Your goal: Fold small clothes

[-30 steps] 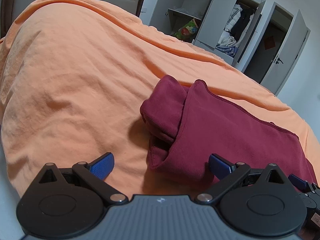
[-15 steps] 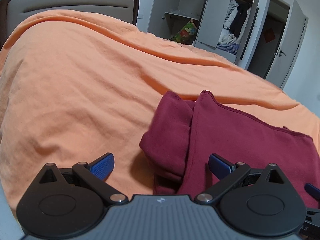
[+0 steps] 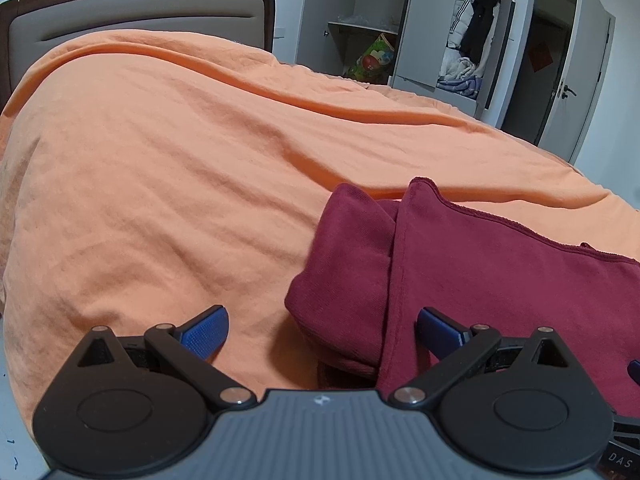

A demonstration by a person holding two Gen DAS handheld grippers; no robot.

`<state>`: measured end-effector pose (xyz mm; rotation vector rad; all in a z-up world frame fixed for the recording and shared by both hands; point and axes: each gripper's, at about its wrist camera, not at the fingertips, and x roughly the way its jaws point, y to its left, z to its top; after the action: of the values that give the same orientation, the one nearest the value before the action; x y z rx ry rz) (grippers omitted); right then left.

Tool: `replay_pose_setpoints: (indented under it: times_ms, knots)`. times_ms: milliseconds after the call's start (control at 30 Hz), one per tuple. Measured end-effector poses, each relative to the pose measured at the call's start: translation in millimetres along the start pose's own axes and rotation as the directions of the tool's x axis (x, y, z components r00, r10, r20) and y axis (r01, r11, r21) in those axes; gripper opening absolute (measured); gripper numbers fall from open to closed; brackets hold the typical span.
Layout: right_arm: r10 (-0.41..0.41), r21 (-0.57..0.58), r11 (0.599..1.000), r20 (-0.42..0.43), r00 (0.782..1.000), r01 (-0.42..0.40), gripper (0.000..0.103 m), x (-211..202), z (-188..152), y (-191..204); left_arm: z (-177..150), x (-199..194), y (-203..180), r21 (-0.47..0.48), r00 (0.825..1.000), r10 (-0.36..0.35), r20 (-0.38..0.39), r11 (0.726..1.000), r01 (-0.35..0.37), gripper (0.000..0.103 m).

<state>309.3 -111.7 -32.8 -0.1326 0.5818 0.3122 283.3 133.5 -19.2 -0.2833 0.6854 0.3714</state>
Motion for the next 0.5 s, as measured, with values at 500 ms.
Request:
replay_pose_setpoints:
  times_ms: [500]
  knots:
    - [-0.002,0.0,1.0,0.013,1.0,0.002,0.103,-1.8,-2.1,1.4,5.0,5.7,-2.1,0.058,1.0,0.03,-0.01,0.998,-0.029,0.103]
